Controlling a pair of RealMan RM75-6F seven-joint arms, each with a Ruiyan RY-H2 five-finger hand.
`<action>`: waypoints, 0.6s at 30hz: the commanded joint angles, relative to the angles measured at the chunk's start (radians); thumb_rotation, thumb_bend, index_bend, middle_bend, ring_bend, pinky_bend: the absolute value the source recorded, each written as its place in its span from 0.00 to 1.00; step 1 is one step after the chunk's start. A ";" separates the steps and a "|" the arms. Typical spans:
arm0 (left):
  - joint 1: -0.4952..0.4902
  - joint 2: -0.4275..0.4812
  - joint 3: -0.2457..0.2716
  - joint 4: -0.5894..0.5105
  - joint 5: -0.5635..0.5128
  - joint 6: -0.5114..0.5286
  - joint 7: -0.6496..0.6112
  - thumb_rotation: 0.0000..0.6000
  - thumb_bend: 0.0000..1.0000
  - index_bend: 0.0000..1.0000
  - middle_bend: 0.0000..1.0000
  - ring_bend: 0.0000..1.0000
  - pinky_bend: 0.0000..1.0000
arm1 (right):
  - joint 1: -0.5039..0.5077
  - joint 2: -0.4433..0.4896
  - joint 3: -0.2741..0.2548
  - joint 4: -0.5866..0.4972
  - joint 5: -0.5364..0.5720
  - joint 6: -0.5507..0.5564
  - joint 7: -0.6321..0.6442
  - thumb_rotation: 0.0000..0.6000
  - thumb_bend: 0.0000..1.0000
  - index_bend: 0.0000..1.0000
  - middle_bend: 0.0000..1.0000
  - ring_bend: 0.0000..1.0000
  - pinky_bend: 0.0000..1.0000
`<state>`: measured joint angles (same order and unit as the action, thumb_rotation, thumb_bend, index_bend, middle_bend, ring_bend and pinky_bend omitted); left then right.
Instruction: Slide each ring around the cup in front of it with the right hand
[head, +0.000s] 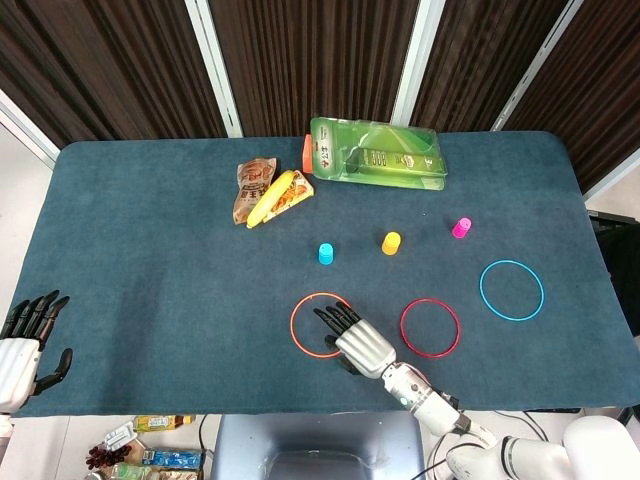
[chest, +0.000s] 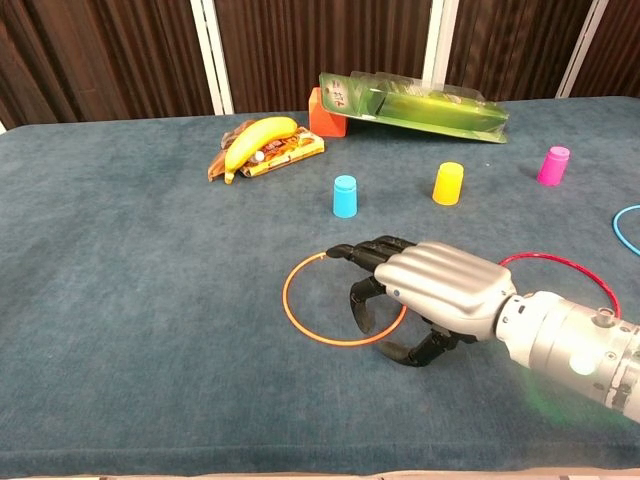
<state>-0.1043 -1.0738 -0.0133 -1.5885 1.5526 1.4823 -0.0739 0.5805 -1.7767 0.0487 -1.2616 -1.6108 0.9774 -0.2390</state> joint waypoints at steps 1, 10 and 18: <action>0.000 0.000 0.000 0.000 0.000 0.000 -0.001 1.00 0.47 0.00 0.00 0.00 0.00 | 0.003 -0.003 -0.002 0.004 0.003 0.004 0.005 1.00 0.47 0.61 0.02 0.00 0.00; -0.002 0.003 0.001 -0.001 -0.002 -0.006 -0.003 1.00 0.47 0.00 0.00 0.00 0.00 | 0.013 -0.012 -0.011 0.019 0.021 0.006 0.000 1.00 0.47 0.63 0.03 0.00 0.00; -0.003 0.004 0.002 -0.001 -0.002 -0.009 -0.005 1.00 0.47 0.00 0.00 0.00 0.00 | 0.017 -0.017 -0.020 0.025 0.031 0.012 0.003 1.00 0.47 0.65 0.04 0.00 0.00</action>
<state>-0.1070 -1.0695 -0.0116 -1.5900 1.5505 1.4729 -0.0787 0.5973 -1.7939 0.0292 -1.2364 -1.5803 0.9901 -0.2359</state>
